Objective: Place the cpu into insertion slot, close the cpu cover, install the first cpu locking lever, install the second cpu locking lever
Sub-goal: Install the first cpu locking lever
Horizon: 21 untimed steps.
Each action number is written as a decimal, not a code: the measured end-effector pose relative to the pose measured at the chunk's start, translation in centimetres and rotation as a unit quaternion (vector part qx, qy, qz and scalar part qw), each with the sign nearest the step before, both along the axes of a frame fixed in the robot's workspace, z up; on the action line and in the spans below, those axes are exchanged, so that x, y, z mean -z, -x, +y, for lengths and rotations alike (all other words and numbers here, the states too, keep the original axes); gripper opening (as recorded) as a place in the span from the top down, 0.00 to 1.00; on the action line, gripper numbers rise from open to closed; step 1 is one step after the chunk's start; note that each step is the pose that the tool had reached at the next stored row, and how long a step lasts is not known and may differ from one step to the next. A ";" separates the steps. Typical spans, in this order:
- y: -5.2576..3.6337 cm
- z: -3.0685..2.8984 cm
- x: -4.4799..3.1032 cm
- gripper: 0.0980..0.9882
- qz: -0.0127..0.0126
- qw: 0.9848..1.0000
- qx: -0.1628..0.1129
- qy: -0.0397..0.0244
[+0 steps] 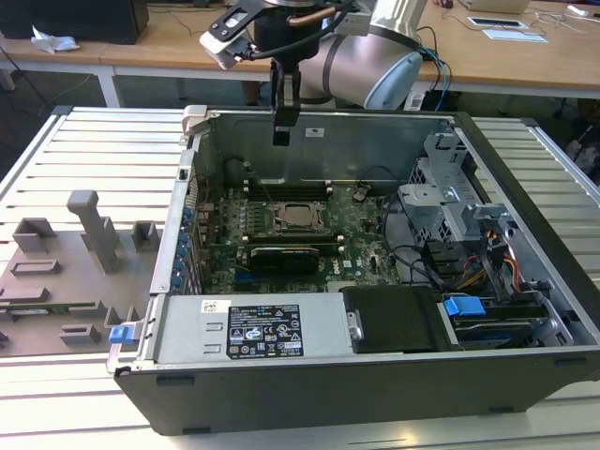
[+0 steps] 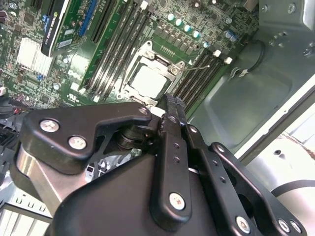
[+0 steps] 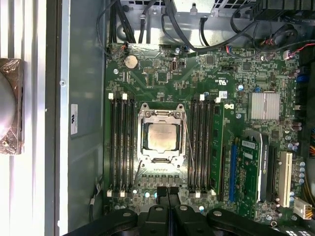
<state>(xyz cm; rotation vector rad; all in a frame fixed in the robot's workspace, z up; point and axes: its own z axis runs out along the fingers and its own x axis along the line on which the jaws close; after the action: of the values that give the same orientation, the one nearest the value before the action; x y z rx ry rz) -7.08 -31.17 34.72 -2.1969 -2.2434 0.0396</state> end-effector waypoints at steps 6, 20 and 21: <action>0.09 0.00 0.16 0.99 0.000 1.000 0.000 0.000; 0.11 0.00 0.43 0.99 0.000 1.000 0.000 0.000; 0.11 0.00 0.45 0.99 0.000 1.000 0.000 0.000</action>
<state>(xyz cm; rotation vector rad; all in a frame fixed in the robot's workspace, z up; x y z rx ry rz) -7.19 -31.17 34.28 -2.1968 -2.2435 0.0396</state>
